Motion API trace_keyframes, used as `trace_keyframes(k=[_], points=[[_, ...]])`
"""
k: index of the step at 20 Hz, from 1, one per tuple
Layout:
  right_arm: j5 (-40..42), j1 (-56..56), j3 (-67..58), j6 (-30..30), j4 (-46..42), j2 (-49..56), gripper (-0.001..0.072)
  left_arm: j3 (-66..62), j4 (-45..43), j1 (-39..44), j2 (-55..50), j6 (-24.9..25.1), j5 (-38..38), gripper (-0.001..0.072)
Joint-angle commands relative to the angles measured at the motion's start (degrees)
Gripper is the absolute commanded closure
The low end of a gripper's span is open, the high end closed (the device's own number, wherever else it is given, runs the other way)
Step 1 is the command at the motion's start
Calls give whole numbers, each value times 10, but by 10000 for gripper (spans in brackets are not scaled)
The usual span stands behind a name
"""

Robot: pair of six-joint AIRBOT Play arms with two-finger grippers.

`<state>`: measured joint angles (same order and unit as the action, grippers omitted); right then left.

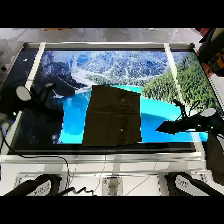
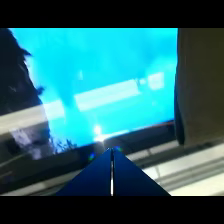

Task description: Fold the clothes and pants, and hang the long-sleeved shirts on hangers.

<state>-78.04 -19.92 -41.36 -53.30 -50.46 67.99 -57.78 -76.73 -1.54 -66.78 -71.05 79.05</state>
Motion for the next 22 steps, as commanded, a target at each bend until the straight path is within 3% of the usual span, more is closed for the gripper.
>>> trace_keyframes(k=[1, 3, 4, 5, 6, 10, 15, 16, 17, 20, 22], points=[[5, 0, 1, 0, 7, 0, 350, 131, 21, -1, 52, 73, -19, 700], [8, 0, 3, -2, 7, 0, 350, 202, 106, -1, 81, 154, -24, 688], [12, 0, 5, -2, 7, 0, 350, 226, 158, -1, 89, 181, -31, 625], [13, 0, 6, -2, 7, 0, 350, 240, 203, -1, 90, 190, -41, 384], [16, 0, 9, -2, 7, 0, 349, 248, 232, -1, 90, 187, -60, 196], [41, 0, 37, -2, 5, 0, 349, 255, 273, -1, 85, 170, -135, 182], [62, 0, 79, -1, 6, 0, 349, 255, 275, -1, 54, 155, -118, 187], [71, 0, 85, -2, 10, 0, 309, 256, 275, -1, 51, 155, -119, 187], [75, 0, 90, -2, 26, 0, 216, 256, 273, -1, 50, 156, -120, 187], [69, 26, 93, -3, 80, 0, 201, 269, 271, -1, 47, 156, -125, 187], [95, 81, 95, -38, 66, 1, 159, 286, 272, -1, 46, 156, -133, 184]])
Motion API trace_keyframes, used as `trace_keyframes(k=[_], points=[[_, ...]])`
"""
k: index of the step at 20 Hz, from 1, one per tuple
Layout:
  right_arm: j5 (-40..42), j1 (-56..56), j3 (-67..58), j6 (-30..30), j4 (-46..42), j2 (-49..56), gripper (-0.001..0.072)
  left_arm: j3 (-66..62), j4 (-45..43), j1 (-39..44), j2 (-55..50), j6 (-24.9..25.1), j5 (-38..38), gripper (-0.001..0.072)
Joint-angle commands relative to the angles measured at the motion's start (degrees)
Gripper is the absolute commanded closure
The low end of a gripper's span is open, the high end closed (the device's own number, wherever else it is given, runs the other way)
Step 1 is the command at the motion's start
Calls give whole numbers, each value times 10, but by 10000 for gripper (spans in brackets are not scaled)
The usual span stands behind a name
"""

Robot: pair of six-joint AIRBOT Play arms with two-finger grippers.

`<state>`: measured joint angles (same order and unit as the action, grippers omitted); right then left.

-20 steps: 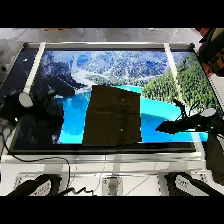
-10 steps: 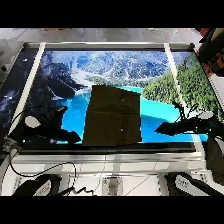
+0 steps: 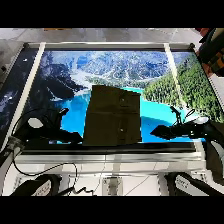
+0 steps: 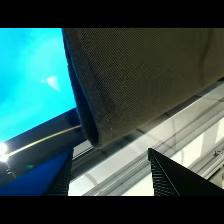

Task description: Fold the clothes and pants, and hang the long-sleeved shirts on hangers.

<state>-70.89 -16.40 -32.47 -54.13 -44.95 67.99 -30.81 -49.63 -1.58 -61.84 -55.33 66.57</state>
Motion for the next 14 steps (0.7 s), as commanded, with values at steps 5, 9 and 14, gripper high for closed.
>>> trace_keyframes(k=[5, 9, 14], points=[[103, 151, 15, -126, -7, 3, 168, 46, 3, 0, -3, -1, -29, 181], [103, 157, 14, -140, -8, 56, 201, 50, 9, 0, -4, -2, -61, 181], [105, 157, 14, -33, 104, 115, 283, 51, 55, 0, -4, -2, -99, 182]])
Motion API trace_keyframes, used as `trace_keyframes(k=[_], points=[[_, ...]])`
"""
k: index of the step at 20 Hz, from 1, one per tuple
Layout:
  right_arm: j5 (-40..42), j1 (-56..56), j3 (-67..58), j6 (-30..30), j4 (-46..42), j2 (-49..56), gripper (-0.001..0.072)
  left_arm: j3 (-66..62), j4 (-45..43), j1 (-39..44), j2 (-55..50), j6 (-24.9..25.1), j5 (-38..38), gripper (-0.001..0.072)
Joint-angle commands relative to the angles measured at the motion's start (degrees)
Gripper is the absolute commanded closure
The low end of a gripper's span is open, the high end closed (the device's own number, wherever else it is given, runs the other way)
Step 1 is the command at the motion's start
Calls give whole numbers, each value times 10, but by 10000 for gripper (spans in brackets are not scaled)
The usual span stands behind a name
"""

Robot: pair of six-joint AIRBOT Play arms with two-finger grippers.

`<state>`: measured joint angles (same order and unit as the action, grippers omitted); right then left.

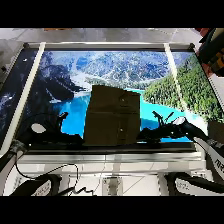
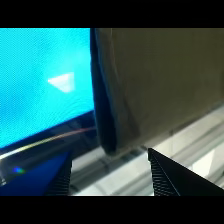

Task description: Fold the clothes and pants, and hang the long-sleeved shirts on hangers.

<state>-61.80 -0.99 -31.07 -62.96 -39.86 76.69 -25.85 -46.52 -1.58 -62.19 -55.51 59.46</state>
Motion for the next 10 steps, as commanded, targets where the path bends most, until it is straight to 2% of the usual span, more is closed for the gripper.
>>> trace_keyframes(k=[1, 3, 4, 5, 6, 7, 10], points=[[13, 3, 0, 59, 59, 28, 335, 2, 32, 0, 0, 0, -33, 182], [1, 3, 0, 65, 57, 28, 388, 3, 35, 0, 0, 0, -36, 182], [-11, 3, 0, 75, 57, 28, 443, 6, 35, 0, 0, 0, -36, 182], [-18, 3, 0, 83, 58, 28, 549, 9, 35, 0, -2, 0, -37, 182], [-21, 3, 0, 87, 58, 28, 620, 12, 35, 0, -8, 0, -38, 182], [-21, 3, 0, 87, 58, 28, 654, 12, 33, 0, -17, 0, -39, 182], [-21, 3, 0, 86, 59, 27, 662, 12, 44, -1, -54, 0, -45, 185]])
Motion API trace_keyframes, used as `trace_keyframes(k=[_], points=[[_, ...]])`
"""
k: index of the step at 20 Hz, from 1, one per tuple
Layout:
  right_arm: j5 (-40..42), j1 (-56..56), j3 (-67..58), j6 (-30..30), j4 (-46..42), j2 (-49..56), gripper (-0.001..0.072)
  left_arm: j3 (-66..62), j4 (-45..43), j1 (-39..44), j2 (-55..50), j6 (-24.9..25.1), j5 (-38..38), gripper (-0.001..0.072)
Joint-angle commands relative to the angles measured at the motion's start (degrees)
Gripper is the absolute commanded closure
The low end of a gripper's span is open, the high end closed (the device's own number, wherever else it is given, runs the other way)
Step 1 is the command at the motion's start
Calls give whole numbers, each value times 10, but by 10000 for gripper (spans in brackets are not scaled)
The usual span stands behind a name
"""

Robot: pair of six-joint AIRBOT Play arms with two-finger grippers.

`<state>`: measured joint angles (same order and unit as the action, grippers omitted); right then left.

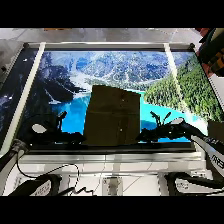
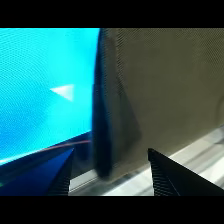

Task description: Fold the clothes and pants, and hang the long-sleeved shirts on hangers.

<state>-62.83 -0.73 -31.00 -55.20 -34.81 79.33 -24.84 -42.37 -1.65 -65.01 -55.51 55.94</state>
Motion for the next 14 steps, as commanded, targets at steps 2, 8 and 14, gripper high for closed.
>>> trace_keyframes(k=[2, 8, 14], points=[[-11, 1, -1, 9, 10, 1, 662, 2, 27, 2, -56, 1, 9, 197], [-43, 1, -22, 43, 11, -11, 663, -3, 36, 2, -98, 40, 32, 700], [-66, 8, -130, 43, 19, -139, 663, -162, 39, 2, 7, 49, 101, 701]])
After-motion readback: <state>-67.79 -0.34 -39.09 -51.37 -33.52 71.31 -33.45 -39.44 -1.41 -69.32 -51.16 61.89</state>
